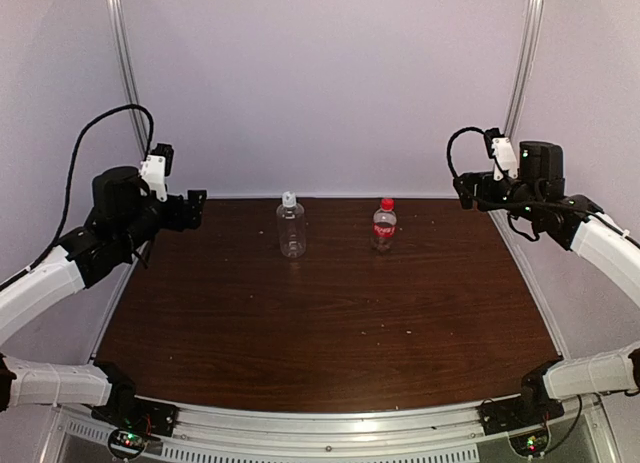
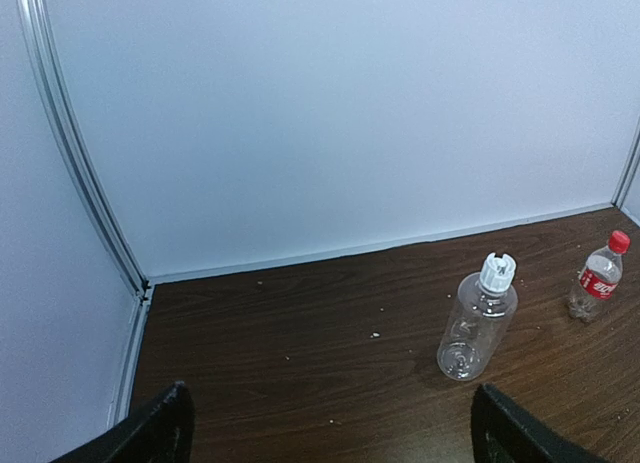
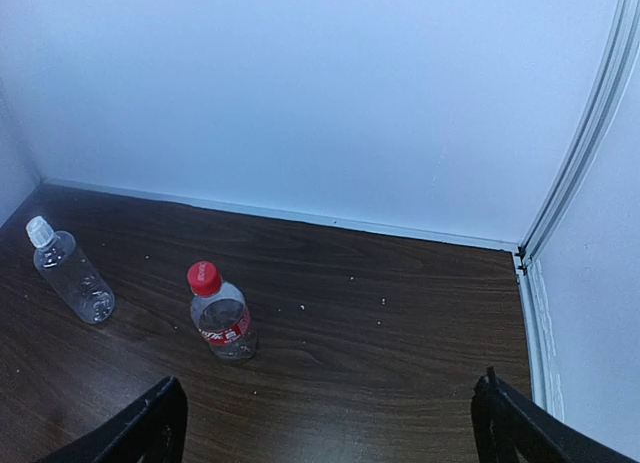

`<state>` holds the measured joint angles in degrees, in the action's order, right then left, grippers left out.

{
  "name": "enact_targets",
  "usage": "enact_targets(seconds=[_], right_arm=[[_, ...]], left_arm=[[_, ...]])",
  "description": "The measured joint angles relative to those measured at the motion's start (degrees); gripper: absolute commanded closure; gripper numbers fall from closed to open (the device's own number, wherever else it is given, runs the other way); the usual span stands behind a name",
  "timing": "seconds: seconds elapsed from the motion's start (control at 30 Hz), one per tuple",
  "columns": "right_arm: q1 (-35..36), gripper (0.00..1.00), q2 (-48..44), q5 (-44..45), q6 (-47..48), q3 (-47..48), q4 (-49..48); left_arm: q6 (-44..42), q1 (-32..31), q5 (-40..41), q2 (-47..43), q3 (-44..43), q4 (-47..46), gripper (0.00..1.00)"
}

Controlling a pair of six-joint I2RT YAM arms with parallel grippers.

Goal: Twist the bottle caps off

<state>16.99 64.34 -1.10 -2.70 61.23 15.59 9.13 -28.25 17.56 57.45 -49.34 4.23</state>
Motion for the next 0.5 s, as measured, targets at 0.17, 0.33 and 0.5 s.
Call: enact_targets(seconds=[0.17, 0.33, 0.5], right_arm=[[0.0, 0.0, 0.0, 0.0, 0.0, 0.0, 0.02], [0.0, 0.0, 0.0, 0.0, 0.0, 0.0, 0.04], [0.0, 0.0, 0.0, 0.07, -0.02, 0.0, 0.07]], left_arm=[[-0.04, 0.0, -0.04, 0.0, 0.22, -0.09, 0.02], [-0.04, 0.0, -0.09, 0.02, 0.22, -0.31, 0.02], [-0.04, 0.0, -0.42, 0.31, 0.22, -0.2, 0.02]])
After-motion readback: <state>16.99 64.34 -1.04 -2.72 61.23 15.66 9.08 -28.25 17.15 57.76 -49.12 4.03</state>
